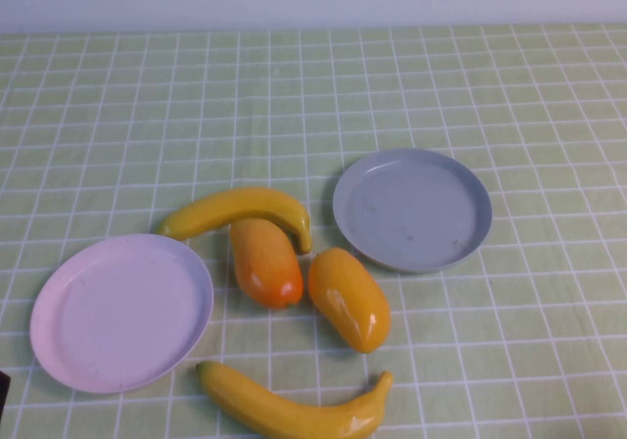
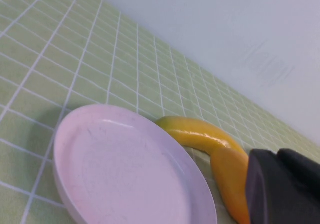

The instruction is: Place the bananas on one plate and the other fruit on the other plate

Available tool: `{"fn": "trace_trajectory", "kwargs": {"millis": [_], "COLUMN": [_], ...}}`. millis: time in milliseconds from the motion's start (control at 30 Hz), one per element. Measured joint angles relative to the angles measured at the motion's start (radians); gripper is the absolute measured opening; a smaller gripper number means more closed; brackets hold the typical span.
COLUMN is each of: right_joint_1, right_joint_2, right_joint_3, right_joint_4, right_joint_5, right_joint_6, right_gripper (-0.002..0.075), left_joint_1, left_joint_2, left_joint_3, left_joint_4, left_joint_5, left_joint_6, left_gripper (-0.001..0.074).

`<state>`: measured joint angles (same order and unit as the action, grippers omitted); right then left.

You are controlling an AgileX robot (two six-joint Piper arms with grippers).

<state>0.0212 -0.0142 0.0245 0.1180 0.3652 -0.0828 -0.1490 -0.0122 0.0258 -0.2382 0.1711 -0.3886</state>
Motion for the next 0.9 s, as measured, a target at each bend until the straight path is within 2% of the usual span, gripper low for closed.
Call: {"fn": "trace_trajectory", "kwargs": {"millis": [133,233,433,900], "right_joint_1": [0.0,0.0,0.0,0.0], "right_joint_2": [0.0,0.0,0.0,0.0], "right_joint_3": [0.0,0.0,0.0,0.0], "right_joint_4": [0.0,0.0,0.0,0.0], "right_joint_5": [0.0,0.0,0.0,0.0], "right_joint_6": [0.0,0.0,0.0,0.0], "right_gripper": [-0.0016,-0.0017,-0.0017,-0.0017], "left_joint_1": [0.0,0.0,0.0,0.0], "left_joint_2": [0.0,0.017,0.176,0.835], "left_joint_3": [0.0,0.0,-0.069,-0.633], "left_joint_4": [-0.003,-0.003,-0.003,-0.003], "left_joint_5": [0.0,0.0,0.052,0.535], "left_joint_6": [-0.02,-0.101,-0.164,0.189], "left_gripper": [-0.0001,-0.0002,-0.0002,-0.0002]}}
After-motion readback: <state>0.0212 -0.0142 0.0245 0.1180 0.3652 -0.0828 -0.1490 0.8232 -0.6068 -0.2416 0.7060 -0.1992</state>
